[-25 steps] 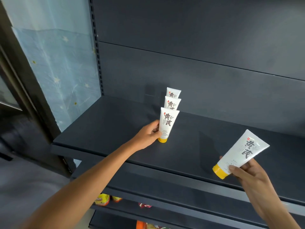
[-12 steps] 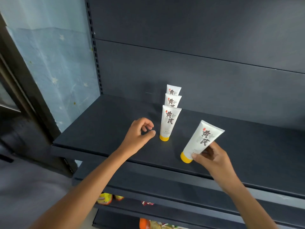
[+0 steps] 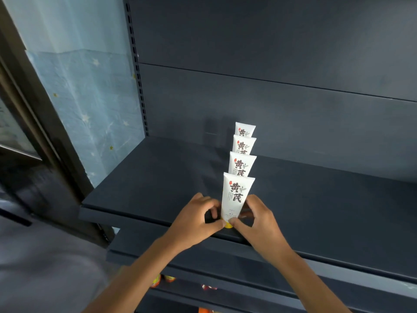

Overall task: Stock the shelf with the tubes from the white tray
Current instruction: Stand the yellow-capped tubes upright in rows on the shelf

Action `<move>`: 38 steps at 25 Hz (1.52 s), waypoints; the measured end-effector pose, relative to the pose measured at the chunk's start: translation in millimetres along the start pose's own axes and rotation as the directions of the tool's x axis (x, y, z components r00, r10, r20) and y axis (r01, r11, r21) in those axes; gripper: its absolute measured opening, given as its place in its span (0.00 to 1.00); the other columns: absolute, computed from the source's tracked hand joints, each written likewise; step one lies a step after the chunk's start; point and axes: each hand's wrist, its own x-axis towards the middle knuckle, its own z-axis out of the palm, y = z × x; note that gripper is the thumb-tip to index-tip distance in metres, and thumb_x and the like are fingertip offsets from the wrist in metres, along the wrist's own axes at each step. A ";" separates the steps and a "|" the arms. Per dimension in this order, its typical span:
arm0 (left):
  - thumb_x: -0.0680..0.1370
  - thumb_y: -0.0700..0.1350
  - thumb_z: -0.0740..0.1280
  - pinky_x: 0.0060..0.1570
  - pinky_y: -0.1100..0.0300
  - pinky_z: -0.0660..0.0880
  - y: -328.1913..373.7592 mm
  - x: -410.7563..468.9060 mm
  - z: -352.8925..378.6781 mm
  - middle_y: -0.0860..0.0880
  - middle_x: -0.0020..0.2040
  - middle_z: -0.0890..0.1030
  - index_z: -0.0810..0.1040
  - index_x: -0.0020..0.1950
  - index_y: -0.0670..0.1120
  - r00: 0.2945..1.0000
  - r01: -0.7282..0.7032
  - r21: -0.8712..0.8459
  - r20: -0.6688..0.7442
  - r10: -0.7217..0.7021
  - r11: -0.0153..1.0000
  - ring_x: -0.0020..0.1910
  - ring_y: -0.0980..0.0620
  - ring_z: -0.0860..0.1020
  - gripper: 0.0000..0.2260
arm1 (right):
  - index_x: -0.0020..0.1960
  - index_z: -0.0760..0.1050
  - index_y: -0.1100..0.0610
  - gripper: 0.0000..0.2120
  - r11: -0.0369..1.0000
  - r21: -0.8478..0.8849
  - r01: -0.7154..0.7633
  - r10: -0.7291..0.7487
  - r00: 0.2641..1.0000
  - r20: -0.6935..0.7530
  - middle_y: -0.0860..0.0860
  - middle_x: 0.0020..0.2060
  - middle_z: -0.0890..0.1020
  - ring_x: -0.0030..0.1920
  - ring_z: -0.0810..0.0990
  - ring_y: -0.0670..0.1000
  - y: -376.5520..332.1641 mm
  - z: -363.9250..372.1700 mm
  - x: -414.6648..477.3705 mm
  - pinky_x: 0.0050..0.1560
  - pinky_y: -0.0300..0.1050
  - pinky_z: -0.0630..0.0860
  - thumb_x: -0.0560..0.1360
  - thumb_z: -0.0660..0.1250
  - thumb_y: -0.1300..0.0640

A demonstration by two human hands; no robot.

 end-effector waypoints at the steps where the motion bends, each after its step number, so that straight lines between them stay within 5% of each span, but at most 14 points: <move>1: 0.72 0.57 0.73 0.40 0.63 0.70 -1.1 0.6 0.9 0.57 0.40 0.77 0.80 0.50 0.55 1.000 -0.002 0.033 -0.016 0.003 0.999 0.47 0.58 0.71 0.11 | 0.55 0.76 0.45 0.15 0.997 -0.074 0.007 -0.006 1.000 0.013 0.39 0.49 0.78 0.55 0.77 0.41 4.1 1.3 -1.6 0.52 0.36 0.76 0.73 0.75 0.58; 6: 0.72 0.58 0.72 0.39 0.57 0.73 -1.8 0.9 4.4 0.55 0.37 0.74 0.80 0.50 0.55 0.999 -0.019 0.080 -0.025 0.021 0.997 0.46 0.55 0.71 0.11 | 0.47 0.77 0.48 0.10 0.941 -0.332 0.069 -0.086 0.996 -0.036 0.39 0.40 0.75 0.51 0.69 0.40 25.7 9.5 -4.8 0.51 0.41 0.70 0.70 0.76 0.51; 21: 0.72 0.55 0.74 0.35 0.62 0.68 4.2 -2.6 6.5 0.55 0.36 0.74 0.81 0.52 0.55 0.997 -0.015 0.092 -0.074 0.022 0.996 0.44 0.56 0.71 0.11 | 0.47 0.77 0.50 0.10 0.932 -0.358 0.057 -0.085 0.995 -0.062 0.40 0.40 0.75 0.47 0.70 0.42 27.2 12.8 -5.7 0.51 0.48 0.73 0.70 0.75 0.49; 32: 0.72 0.48 0.75 0.44 0.68 0.69 29.3 -63.5 19.8 0.56 0.41 0.73 0.79 0.54 0.54 0.979 0.017 -0.092 -0.201 -0.035 0.996 0.44 0.53 0.73 0.12 | 0.61 0.79 0.51 0.20 0.909 -0.416 0.011 -0.102 0.975 -0.197 0.42 0.50 0.77 0.54 0.70 0.46 45.7 -42.8 -70.6 0.57 0.44 0.66 0.71 0.78 0.54; 38: 0.72 0.50 0.73 0.47 0.69 0.68 70.6 -111.2 96.4 0.58 0.43 0.76 0.79 0.56 0.53 0.999 0.024 -0.158 -0.044 -0.031 0.987 0.44 0.51 0.75 0.13 | 0.62 0.79 0.53 0.17 0.876 -0.476 -0.078 -0.062 0.960 -0.273 0.47 0.55 0.78 0.58 0.72 0.50 74.8 -113.2 -165.9 0.61 0.46 0.65 0.74 0.73 0.51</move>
